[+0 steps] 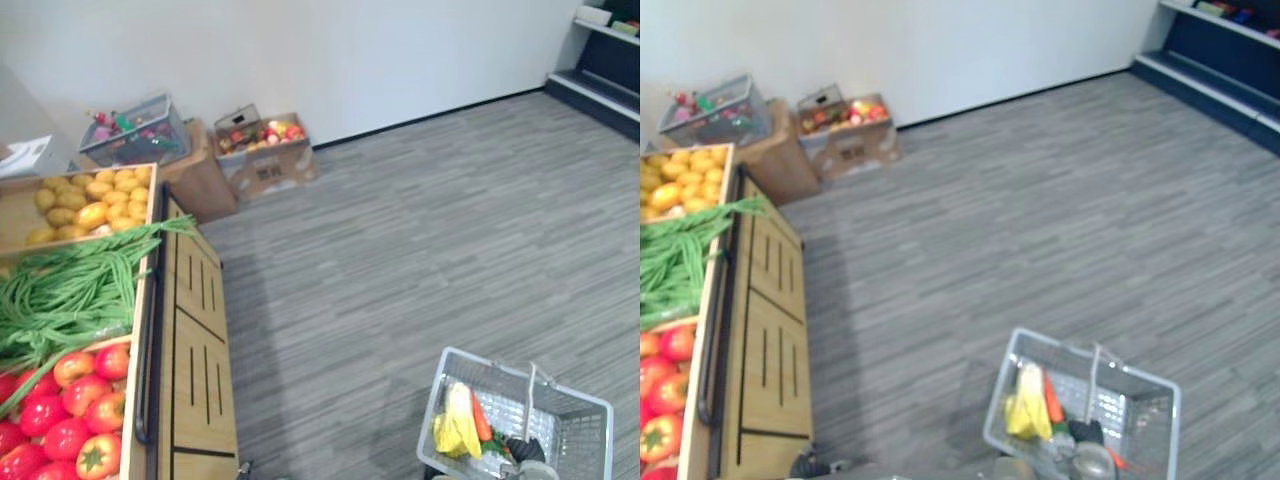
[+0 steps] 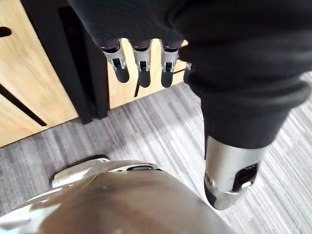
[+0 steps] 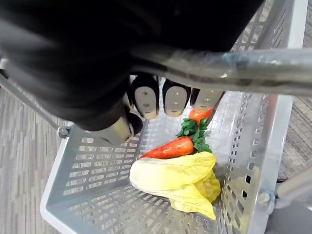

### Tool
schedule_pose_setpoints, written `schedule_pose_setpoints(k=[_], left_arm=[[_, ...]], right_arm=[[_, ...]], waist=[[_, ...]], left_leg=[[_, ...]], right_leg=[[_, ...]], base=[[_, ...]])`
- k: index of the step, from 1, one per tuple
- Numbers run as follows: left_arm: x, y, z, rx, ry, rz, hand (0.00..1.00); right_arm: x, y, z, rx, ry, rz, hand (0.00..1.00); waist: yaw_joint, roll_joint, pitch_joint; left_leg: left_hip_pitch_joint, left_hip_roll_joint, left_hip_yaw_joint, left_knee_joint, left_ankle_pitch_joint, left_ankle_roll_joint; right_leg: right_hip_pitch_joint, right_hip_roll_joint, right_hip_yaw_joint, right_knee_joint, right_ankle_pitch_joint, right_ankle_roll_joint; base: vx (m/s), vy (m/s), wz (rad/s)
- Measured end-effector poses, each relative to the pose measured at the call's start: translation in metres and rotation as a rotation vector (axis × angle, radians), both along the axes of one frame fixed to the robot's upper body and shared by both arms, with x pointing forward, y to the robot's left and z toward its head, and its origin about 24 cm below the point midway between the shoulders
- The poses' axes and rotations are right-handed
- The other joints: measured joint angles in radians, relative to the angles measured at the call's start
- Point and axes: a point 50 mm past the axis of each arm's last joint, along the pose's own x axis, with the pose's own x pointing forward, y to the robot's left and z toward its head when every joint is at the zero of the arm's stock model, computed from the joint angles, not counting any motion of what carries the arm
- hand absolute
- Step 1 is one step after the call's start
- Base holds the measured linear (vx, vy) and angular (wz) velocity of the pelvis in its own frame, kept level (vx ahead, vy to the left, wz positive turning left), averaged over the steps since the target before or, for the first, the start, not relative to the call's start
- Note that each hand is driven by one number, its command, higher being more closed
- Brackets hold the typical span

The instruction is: Pick vegetable in the basket

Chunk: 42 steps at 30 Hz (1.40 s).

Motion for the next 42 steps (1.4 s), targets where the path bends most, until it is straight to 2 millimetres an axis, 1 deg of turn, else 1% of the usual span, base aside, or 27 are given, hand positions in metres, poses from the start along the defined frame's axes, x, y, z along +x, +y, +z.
schedule_pose_setpoints(k=[1,3,4,5,6,8,9,11,12,14,15,16,17,18,19,20,22,23,24,26,27,28,30,32,33,39,42], left_arm=[[-0.001,0.0,0.0,0.0,0.003,0.002,0.0],[-0.006,0.0,-0.001,-0.003,0.016,0.008,0.0],[-0.008,0.0,-0.001,-0.004,0.019,0.013,0.0],[-0.009,0.0,-0.002,-0.008,0.024,0.027,0.0],[-0.008,0.0,-0.002,-0.011,0.025,0.038,0.0],[-0.009,0.001,-0.002,-0.012,0.026,0.048,0.0],[-0.01,0.001,-0.003,-0.018,0.027,0.066,0.0],[-0.011,0.002,-0.003,-0.022,0.027,0.085,0.0],[-0.012,0.003,-0.003,-0.021,0.028,0.083,0.0],[-0.01,0.006,-0.002,-0.019,0.025,0.078,0.0],[-0.011,0.006,-0.002,-0.025,0.026,0.075,0.0],[-0.012,0.005,-0.002,-0.03,0.031,0.076,0.0],[-0.015,0.004,-0.003,-0.032,0.037,0.077,0.0],[-0.018,0.005,-0.003,-0.03,0.044,0.079,0.0],[-0.023,0.008,-0.003,-0.023,0.052,0.084,0.0],[-0.028,0.013,-0.002,-0.014,0.059,0.106,0.0],[-0.031,0.017,-0.002,-0.009,0.059,0.148,0.0],[-0.032,0.019,-0.001,-0.006,0.062,0.161,0.0],[-0.031,0.019,-0.002,-0.007,0.061,0.161,0.0],[-0.03,0.02,-0.002,-0.008,0.064,0.158,0.0],[-0.031,0.019,-0.003,-0.017,0.072,0.163,0.0],[-0.032,0.019,-0.003,-0.024,0.072,0.181,0.0],[-0.036,0.016,-0.005,-0.057,0.072,0.241,0.0],[-0.039,0.013,-0.006,-0.083,0.069,0.296,0.0],[-0.039,0.012,-0.006,-0.098,0.064,0.318,0.0],[-0.04,0.011,-0.007,-0.132,0.057,0.364,0.0],[-0.042,0.01,-0.008,-0.147,0.054,0.402,0.0]], right_arm=[[-0.001,-0.004,0.001,-0.008,0.002,-0.006,1.0],[-0.004,-0.003,-0.001,-0.001,0.014,-0.007,1.0],[-0.005,-0.002,-0.001,0.002,0.017,-0.009,1.0],[-0.007,-0.001,-0.002,0.01,0.018,-0.025,1.0],[-0.009,0.001,-0.003,0.021,0.017,-0.046,1.0],[-0.011,0.003,-0.005,0.036,0.015,-0.08,1.0],[-0.015,0.003,-0.006,0.046,0.016,-0.112,1.0],[-0.019,0.004,-0.007,0.053,0.025,-0.129,1.0],[-0.019,0.006,-0.008,0.06,0.027,-0.13,1.0],[-0.018,0.009,-0.008,0.066,0.022,-0.129,1.0],[-0.018,0.01,-0.008,0.069,0.019,-0.133,1.0],[-0.017,0.009,-0.007,0.066,0.006,-0.144,1.0],[-0.015,0.007,-0.006,0.061,-0.003,-0.149,1.0],[-0.013,0.008,-0.005,0.061,-0.018,-0.15,1.0],[-0.012,0.013,-0.006,0.072,-0.025,-0.149,1.0],[-0.014,0.02,-0.008,0.087,-0.017,-0.137,1.0],[-0.012,0.028,-0.01,0.108,-0.013,-0.093,1.0],[-0.011,0.031,-0.01,0.115,-0.009,-0.064,1.0],[-0.011,0.032,-0.011,0.119,-0.008,-0.056,1.0],[-0.011,0.037,-0.012,0.139,-0.003,-0.031,1.0],[-0.012,0.038,-0.013,0.144,0.012,-0.026,1.0],[-0.013,0.038,-0.013,0.145,0.018,-0.026,1.0],[-0.013,0.038,-0.013,0.144,0.019,-0.022,1.0],[-0.017,0.034,-0.014,0.137,0.027,-0.032,1.0],[-0.021,0.032,-0.015,0.139,0.037,-0.051,1.0],[-0.039,0.026,-0.017,0.151,0.05,-0.158,1.0],[-0.04,0.026,-0.017,0.159,0.047,-0.182,1.0]], waist=[[-0.001,-0.001,-0.001],[0.001,-0.004,-0.003],[-0.001,-0.002,-0.005],[-0.005,0.001,-0.011],[-0.015,0.012,-0.022],[-0.026,0.013,-0.022],[-0.026,0.011,-0.022],[-0.023,0.004,-0.021],[-0.023,-0.008,-0.017],[-0.023,-0.016,-0.012],[-0.022,-0.041,0.002],[-0.019,-0.034,0.0],[-0.018,-0.037,0.0],[-0.022,-0.036,-0.004],[-0.024,-0.042,-0.006],[-0.02,-0.057,-0.017],[-0.013,-0.07,-0.019],[-0.006,-0.071,-0.02],[-0.002,-0.072,-0.022],[0.0,-0.084,-0.03],[0.005,-0.093,-0.035],[0.007,-0.09,-0.035],[0.005,-0.068,-0.036],[0.003,-0.062,-0.039],[0.003,-0.053,-0.043],[-0.004,-0.058,-0.04],[-0.006,-0.057,-0.044]], left_leg=[[0.003,-0.009,0.0,-0.012,-0.001,-0.002],[0.04,-0.035,0.016,-0.077,-0.004,-0.006],[0.049,-0.039,0.025,-0.099,-0.007,-0.008],[0.055,-0.044,0.022,-0.145,-0.011,-0.013],[0.056,-0.048,0.016,-0.187,-0.011,-0.014],[0.06,-0.05,0.008,-0.232,-0.012,-0.015],[0.072,-0.049,-0.011,-0.262,-0.019,-0.024],[0.086,-0.053,-0.019,-0.27,-0.035,-0.026],[0.092,-0.061,-0.036,-0.268,-0.053,-0.023],[0.102,-0.079,-0.048,-0.264,-0.058,-0.014],[0.109,-0.097,-0.064,-0.266,-0.078,0.0],[0.125,-0.099,-0.076,-0.264,-0.085,0.005],[0.127,-0.099,-0.084,-0.262,-0.085,0.006],[0.127,-0.097,-0.098,-0.258,-0.085,0.006],[0.127,-0.095,-0.119,-0.251,-0.085,0.006],[0.126,-0.088,-0.144,-0.252,-0.085,0.006],[0.12,-0.07,-0.178,-0.264,-0.077,-0.004],[0.118,-0.06,-0.195,-0.287,-0.062,-0.009],[0.111,-0.059,-0.202,-0.294,-0.056,-0.012],[0.085,-0.075,-0.227,-0.303,-0.031,-0.013],[0.086,-0.086,-0.228,-0.308,-0.013,-0.022],[0.087,-0.087,-0.226,-0.307,-0.012,-0.023],[0.087,-0.083,-0.223,-0.31,-0.009,-0.03],[0.091,-0.07,-0.224,-0.323,-0.003,-0.038],[0.094,-0.063,-0.227,-0.323,-0.002,-0.04],[0.123,-0.059,-0.236,-0.378,0.028,-0.045],[0.127,-0.059,-0.223,-0.383,0.031,-0.044]], right_leg=[[0.01,-0.007,-0.005,-0.016,0.009,0.007],[0.049,-0.027,-0.01,-0.078,0.056,0.02],[0.054,-0.03,-0.016,-0.092,0.069,0.019],[0.068,-0.032,-0.037,-0.122,0.09,0.018],[0.072,-0.032,-0.064,-0.143,0.109,0.018],[0.084,-0.032,-0.101,-0.156,0.114,0.021],[0.098,-0.03,-0.127,-0.156,0.114,0.021],[0.118,-0.037,-0.149,-0.15,0.113,0.021],[0.115,-0.05,-0.16,-0.114,0.099,0.024],[0.111,-0.076,-0.168,-0.062,0.076,0.029],[0.101,-0.108,-0.17,0.019,0.044,0.037],[0.065,-0.132,-0.165,0.135,0.036,0.03],[0.04,-0.139,-0.161,0.196,0.04,0.024],[0.006,-0.143,-0.131,0.28,0.052,0.007],[-0.014,-0.135,-0.084,0.342,0.064,-0.009],[-0.01,-0.118,-0.053,0.352,0.064,-0.01],[0.022,-0.091,-0.059,0.304,0.064,-0.01],[0.047,-0.073,-0.062,0.247,0.063,-0.01],[0.056,-0.068,-0.064,0.216,0.06,-0.01],[0.095,-0.077,-0.092,0.12,0.022,0.014],[0.126,-0.081,-0.101,0.062,0.002,0.024],[0.139,-0.08,-0.101,0.037,0.0,0.027],[0.168,-0.07,-0.103,-0.027,-0.008,0.039],[0.173,-0.056,-0.108,-0.042,-0.01,0.04],[0.18,-0.048,-0.113,-0.045,-0.011,0.039],[0.203,-0.044,-0.133,-0.071,-0.01,0.04],[0.203,-0.044,-0.125,-0.083,-0.008,0.043]], base=[[-0.03,0.065,0.23],[-0.01,0.131,0.16],[0.04,0.153,0.22],[0.04,0.167,0.43],[0.02,0.119,0.54],[-0.01,0.073,0.59],[-0.01,0.064,0.54],[-0.02,0.084,0.38],[-0.04,0.094,0.26],[-0.05,0.081,0.24],[-0.09,0.088,0.28],[-0.1,0.073,0.28],[-0.07,0.052,0.27],[-0.04,0.047,0.42],[-0.02,0.036,0.54],[0.0,0.001,0.48],[0.04,-0.074,0.4],[0.04,-0.091,0.32],[0.04,-0.1,0.25],[0.07,-0.13,0.33],[0.09,-0.122,0.26],[0.08,-0.102,0.07],[0.03,-0.084,-0.04],[0.01,-0.069,0.01],[0.0,-0.058,0.04],[-0.02,-0.018,0.07],[0.01,0.009,-0.06]])
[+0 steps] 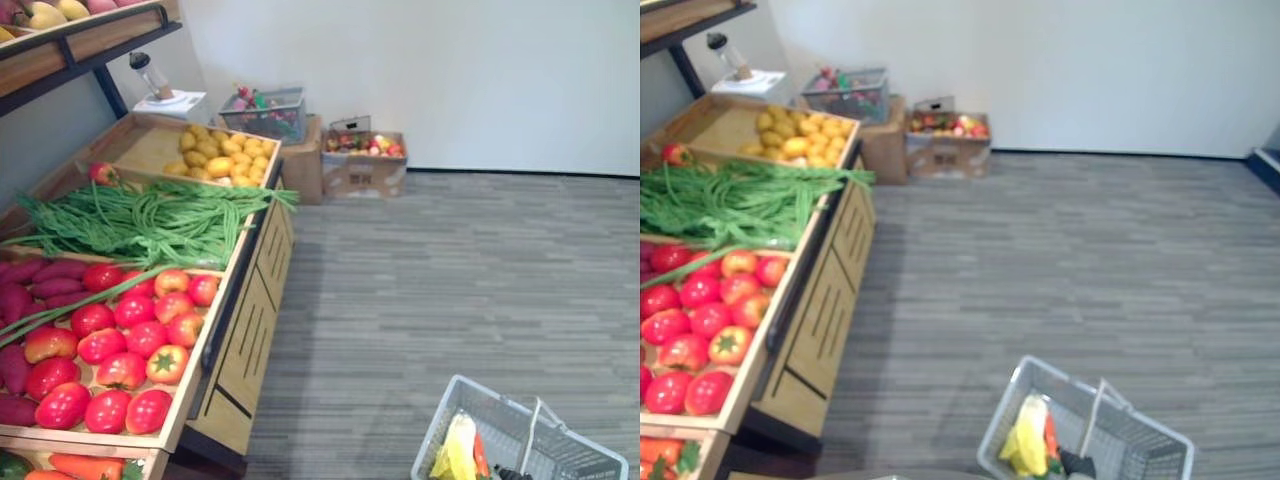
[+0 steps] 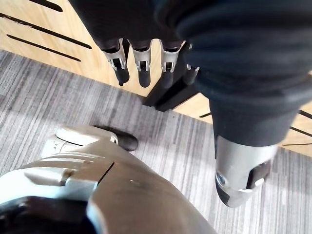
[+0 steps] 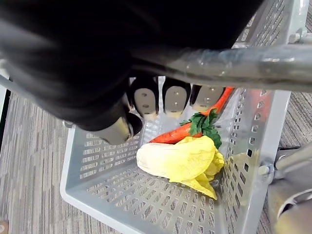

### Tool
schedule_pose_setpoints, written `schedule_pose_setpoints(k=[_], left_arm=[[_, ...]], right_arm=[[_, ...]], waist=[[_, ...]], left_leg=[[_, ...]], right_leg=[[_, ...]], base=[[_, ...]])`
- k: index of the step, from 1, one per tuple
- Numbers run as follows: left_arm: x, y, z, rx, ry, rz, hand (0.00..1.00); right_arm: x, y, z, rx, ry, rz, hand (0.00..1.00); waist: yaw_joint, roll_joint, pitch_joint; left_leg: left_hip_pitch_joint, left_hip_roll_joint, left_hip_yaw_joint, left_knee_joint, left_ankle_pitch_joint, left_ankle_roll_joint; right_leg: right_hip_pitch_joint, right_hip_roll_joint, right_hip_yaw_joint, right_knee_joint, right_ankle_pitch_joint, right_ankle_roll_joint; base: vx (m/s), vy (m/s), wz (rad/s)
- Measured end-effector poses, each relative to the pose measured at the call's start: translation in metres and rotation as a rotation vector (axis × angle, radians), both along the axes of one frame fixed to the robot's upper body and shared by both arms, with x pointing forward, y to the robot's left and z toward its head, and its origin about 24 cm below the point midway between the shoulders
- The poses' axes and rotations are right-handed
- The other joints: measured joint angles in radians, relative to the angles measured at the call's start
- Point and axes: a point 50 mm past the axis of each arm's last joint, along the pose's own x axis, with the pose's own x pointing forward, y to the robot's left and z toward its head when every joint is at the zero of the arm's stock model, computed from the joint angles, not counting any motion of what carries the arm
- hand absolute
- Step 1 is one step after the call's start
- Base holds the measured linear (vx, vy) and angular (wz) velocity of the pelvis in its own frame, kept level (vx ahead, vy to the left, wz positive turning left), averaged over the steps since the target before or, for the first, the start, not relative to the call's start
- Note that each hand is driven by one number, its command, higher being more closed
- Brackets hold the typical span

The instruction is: Pick vegetable in the basket

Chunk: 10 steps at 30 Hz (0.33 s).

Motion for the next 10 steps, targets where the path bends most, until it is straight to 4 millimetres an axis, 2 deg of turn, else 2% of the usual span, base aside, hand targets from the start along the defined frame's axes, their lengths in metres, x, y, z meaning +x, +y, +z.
schedule_pose_setpoints(k=[4,10], left_arm=[[-0.0034,0.0007,-0.0005,-0.018,0.003,0.02,0.0],[-0.0041,0.0009,-0.0014,-0.032,0.022,-0.015,0.0]], right_arm=[[-0.0026,0.0023,-0.0014,0.011,0.009,-0.013,1.0],[-0.0018,0.0042,-0.0022,0.018,0.014,-0.008,1.0]], waist=[[-0.017,-0.005,-0.002],[-0.022,-0.003,-0.003]], left_leg=[[0.018,0.0,0.012,-0.001,-0.003,-0.004],[0.02,0.0,0.025,-0.004,-0.004,-0.005]], right_leg=[[0.021,0.001,0.004,-0.015,0.003,0.004],[0.032,0.003,0.004,-0.038,0.012,0.005]], base=[[0.03,0.006,-0.05],[0.01,0.002,-0.01]])
